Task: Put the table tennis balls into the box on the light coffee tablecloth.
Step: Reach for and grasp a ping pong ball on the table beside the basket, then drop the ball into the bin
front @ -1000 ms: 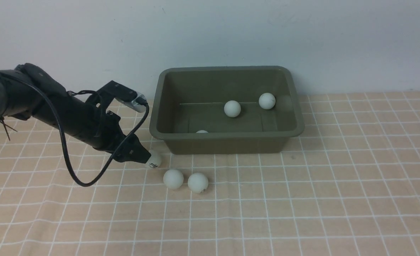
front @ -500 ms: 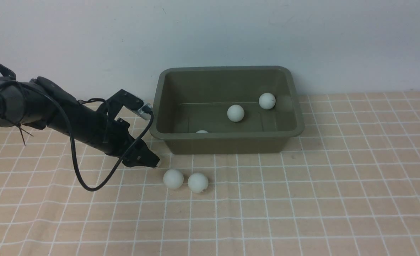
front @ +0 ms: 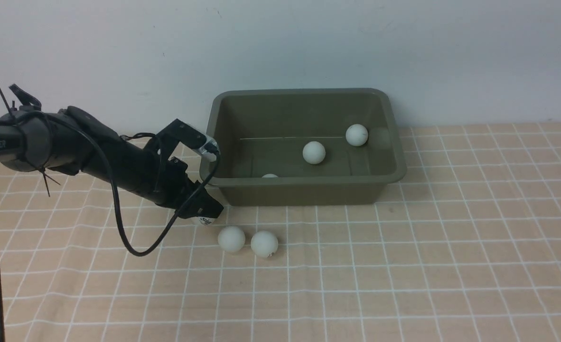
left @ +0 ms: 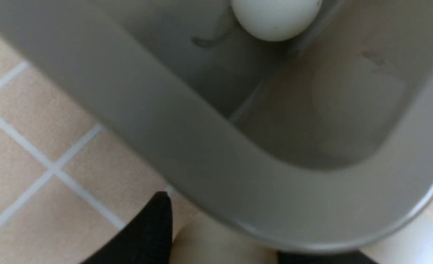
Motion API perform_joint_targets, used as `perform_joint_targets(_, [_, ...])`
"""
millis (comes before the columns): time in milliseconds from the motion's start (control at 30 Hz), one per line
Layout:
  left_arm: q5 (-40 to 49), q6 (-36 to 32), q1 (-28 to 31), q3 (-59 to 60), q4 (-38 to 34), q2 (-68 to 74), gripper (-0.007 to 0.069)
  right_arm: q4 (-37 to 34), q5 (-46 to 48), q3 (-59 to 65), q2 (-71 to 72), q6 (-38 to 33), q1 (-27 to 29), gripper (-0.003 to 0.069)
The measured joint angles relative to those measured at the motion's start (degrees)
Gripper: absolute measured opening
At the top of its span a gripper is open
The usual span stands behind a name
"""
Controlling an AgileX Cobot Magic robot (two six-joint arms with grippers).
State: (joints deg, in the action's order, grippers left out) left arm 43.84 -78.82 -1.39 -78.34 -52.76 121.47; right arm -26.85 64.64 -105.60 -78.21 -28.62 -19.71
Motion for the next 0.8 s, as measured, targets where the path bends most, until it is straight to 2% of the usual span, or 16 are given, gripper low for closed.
perform_joint_targets(167, [0.5, 1.4, 1.9, 0.2, 3.6, -3.6, 0.0291, -0.2, -1.1, 0.0, 0.0, 0.0, 0.0, 0.0545])
perform_joint_targets(333, [5.5, 4.2, 3.5, 0.0, 6.4, -11.0, 0.0291, -0.2, -1.3, 0.0, 0.0, -0.3, 0.0, 0.0543])
perform_joint_targets(567, [7.8, 2.5, 1.0, -5.4, 1.8, -12.4, 0.0291, -0.3, -1.6, 0.0, 0.0, -0.8, 0.0, 0.0543])
perform_joint_targets(800, [6.6, 1.8, -3.2, -16.4, -1.3, -5.0, 0.0291, -0.3, -1.6, 0.0, 0.0, -0.9, 0.0, 0.0543])
